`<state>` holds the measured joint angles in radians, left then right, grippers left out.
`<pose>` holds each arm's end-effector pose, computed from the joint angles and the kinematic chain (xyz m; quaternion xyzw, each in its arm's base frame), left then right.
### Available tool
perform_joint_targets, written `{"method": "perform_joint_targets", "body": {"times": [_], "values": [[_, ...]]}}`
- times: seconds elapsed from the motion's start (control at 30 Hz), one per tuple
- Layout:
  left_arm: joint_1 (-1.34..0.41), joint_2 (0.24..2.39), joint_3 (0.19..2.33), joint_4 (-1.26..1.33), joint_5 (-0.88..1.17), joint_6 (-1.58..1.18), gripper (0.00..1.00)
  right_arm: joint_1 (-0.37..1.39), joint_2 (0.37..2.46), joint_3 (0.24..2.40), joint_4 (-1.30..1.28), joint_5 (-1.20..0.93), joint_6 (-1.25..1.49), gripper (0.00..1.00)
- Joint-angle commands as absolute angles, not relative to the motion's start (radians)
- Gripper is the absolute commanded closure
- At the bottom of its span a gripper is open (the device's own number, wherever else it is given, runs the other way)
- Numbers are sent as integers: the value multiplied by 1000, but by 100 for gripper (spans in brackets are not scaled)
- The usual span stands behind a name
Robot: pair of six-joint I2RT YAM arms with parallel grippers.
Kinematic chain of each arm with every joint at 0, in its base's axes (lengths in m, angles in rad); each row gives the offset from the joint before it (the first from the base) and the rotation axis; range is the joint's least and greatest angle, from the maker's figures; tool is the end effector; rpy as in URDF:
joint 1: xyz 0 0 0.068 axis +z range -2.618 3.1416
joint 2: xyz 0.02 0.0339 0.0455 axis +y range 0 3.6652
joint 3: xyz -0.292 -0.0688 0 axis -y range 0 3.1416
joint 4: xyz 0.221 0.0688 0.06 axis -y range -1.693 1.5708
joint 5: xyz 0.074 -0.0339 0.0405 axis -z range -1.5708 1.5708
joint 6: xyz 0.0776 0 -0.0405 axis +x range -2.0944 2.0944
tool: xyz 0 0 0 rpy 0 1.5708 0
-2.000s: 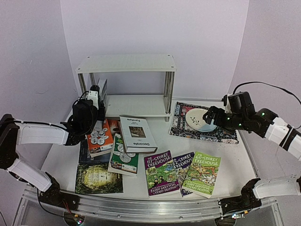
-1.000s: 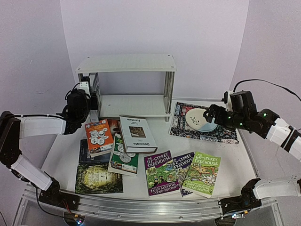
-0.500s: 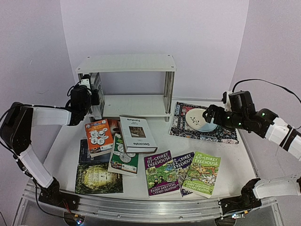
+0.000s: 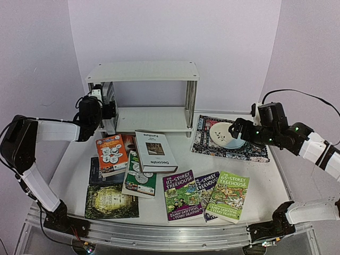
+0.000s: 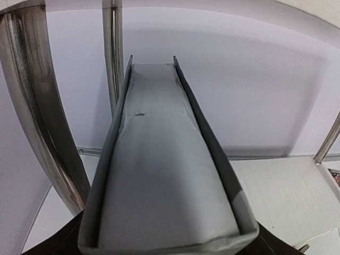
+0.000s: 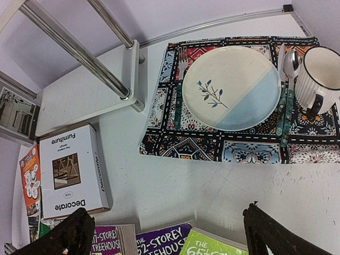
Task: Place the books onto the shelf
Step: Place the book on the shelf.
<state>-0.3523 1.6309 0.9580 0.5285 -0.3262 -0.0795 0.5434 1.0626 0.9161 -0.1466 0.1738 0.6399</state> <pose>0.3781 -0.1125 0.2929 -0.0038 0.7538 -0.0183 0.6569 0.2203 0.1174 0.3522 0.0903 0.7963 0.2735 0.5319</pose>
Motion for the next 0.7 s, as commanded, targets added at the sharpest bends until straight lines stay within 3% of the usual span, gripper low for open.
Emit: {"method": "perform_joint_targets", "body": {"times": [0.0,0.13,0.4,0.67], "values": [[-347,1546,912,559,-300,-85,10,539,1069,933,-137,193,638,2],[-346,1505,853,558,-298,-107,4,539,1070,939,-137,188,638,2],[-345,1470,759,559,-260,-143,3,539,1087,963,-137,173,639,2],[-346,1510,751,562,-267,-163,19,539,1093,956,-133,165,647,2]]}}
